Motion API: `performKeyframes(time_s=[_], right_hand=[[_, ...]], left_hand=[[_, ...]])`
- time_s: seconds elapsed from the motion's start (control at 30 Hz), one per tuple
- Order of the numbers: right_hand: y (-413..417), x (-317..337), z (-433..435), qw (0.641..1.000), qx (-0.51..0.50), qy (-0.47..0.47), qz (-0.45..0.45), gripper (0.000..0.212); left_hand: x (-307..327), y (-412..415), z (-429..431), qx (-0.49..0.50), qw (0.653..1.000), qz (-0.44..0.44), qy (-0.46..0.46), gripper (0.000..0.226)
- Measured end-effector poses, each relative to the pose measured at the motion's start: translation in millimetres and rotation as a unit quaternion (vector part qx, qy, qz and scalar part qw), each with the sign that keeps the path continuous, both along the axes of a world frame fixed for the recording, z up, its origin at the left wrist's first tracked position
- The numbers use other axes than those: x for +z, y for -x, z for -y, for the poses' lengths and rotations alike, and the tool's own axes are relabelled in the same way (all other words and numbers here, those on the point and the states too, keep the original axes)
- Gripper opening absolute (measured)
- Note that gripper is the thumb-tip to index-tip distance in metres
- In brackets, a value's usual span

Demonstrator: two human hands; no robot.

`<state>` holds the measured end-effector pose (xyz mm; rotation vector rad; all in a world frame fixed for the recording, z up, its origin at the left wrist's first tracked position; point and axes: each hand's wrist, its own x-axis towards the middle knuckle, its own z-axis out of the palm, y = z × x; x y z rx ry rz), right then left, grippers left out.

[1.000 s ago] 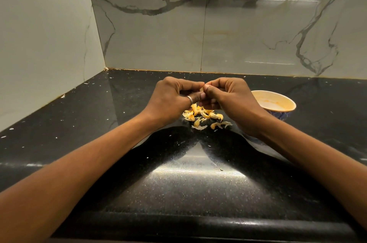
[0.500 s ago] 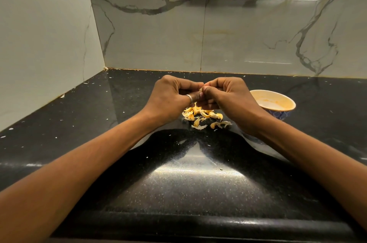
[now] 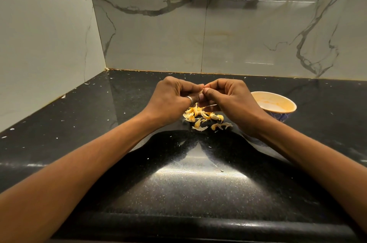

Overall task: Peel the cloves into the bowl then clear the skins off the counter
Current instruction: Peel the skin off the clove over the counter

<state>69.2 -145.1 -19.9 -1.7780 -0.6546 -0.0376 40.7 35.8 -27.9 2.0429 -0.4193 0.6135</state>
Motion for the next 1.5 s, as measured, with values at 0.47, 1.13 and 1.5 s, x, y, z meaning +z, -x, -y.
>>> performKeyframes(time_s=[0.47, 1.13, 1.5], right_hand=[[-2.9, -0.5, 0.3, 0.997, -0.029, 0.041, 0.059, 0.011], [0.9, 5.2, -2.2, 0.997, -0.02, -0.053, -0.044, 0.012], [-1.0, 2.9, -3.5, 0.998, -0.023, -0.041, -0.045, 0.015]], left_hand=[[1.1, 3.8, 5.3, -0.045, 0.992, -0.072, 0.088, 0.027], [7.4, 9.1, 11.2, -0.073, 0.964, -0.157, 0.201, 0.031], [12.2, 10.8, 11.8, -0.069, 0.95, -0.181, 0.244, 0.021]])
